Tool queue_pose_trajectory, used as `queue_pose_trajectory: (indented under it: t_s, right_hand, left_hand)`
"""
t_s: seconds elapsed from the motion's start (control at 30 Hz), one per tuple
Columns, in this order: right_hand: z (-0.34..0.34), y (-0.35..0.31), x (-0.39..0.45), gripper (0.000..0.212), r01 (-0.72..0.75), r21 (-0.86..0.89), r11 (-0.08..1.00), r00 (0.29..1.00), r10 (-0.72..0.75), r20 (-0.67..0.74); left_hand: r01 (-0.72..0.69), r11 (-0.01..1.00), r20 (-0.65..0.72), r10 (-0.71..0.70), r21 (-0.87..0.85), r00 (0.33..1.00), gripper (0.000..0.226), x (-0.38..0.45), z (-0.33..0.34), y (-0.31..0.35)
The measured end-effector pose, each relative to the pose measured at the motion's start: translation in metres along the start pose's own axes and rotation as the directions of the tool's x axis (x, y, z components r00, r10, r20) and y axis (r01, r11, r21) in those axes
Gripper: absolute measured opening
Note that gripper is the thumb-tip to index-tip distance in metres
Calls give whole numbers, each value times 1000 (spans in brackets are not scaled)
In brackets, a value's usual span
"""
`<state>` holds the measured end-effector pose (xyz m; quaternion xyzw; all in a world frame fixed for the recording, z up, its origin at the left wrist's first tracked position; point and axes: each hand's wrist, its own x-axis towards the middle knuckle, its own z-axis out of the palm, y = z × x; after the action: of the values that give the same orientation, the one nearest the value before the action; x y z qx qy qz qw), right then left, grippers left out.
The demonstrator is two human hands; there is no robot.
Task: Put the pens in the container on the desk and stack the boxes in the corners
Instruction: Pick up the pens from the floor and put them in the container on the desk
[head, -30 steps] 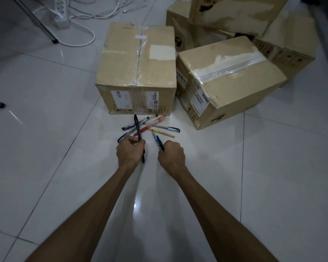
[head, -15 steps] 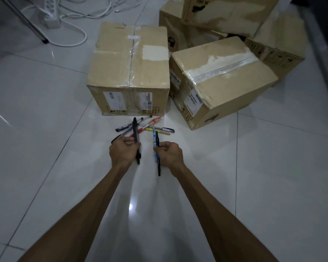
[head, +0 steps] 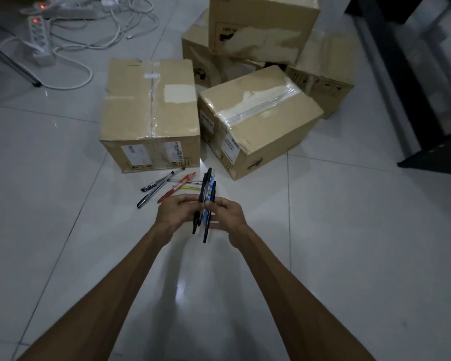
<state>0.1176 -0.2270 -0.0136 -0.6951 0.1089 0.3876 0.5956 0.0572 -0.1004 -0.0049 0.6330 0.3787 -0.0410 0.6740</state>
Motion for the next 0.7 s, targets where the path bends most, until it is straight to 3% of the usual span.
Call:
queue_pose_trajectory:
  t_s: [0.4, 0.7]
  right_hand:
    - [-113, -130, -204, 27, -48, 198, 979, 999, 50, -5]
    - [-219, -265, -370, 19, 45, 286, 957, 985, 5, -170]
  left_hand:
    - [21, 997, 305, -44, 76, 951, 31, -165, 77, 173]
    - [55, 988, 410, -109, 142, 905, 29, -310, 170, 353]
